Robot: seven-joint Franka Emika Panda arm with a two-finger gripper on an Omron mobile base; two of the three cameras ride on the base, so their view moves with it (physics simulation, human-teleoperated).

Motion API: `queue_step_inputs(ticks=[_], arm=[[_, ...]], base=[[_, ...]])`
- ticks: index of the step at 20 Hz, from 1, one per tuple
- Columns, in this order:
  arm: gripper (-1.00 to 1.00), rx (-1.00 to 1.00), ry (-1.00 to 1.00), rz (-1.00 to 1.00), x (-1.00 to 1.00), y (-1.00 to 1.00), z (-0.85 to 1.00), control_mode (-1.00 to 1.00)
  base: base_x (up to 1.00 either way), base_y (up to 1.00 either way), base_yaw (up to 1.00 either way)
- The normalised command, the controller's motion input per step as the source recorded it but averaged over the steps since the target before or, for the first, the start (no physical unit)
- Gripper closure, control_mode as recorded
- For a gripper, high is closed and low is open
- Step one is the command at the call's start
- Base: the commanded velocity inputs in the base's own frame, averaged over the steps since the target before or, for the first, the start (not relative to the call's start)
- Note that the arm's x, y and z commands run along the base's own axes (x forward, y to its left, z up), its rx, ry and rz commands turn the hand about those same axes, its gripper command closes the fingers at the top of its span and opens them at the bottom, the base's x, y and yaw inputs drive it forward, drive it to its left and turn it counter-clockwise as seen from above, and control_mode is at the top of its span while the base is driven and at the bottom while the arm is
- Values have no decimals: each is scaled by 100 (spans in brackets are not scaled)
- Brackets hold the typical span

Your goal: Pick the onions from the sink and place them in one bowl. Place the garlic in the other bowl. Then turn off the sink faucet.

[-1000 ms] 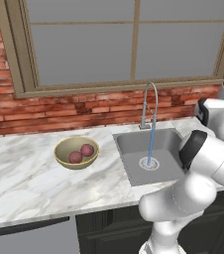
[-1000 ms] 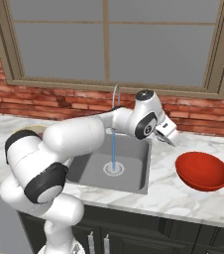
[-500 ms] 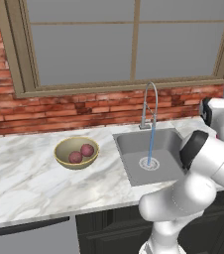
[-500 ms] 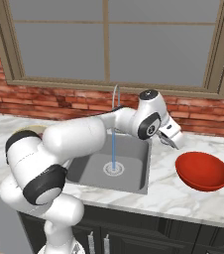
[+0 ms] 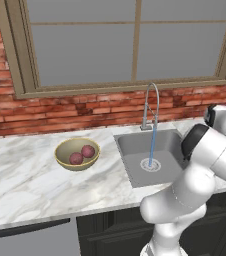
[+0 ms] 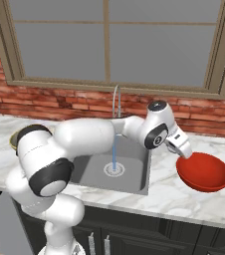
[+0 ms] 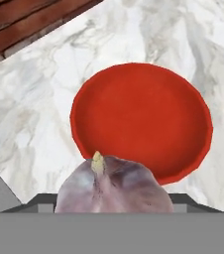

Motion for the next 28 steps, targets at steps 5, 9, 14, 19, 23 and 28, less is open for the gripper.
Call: queue_step_inputs(ticks=[5,9,14,19,23,28], arm=[[100,3,0,0,0,-36,-15,-100],[100,5,4,0,11,-41,-3,-100],[100,7,12,0,32,-40,-5,-100],[100,7,10,0,25,-35,-25,-100],[100,8,4,0,19,-38,-32,-100],[100,9,0,0,20,-40,-34,-100]], base=[[0,0,0],[0,0,0],[0,0,0],[0,0,0],[0,0,0],[0,0,0]])
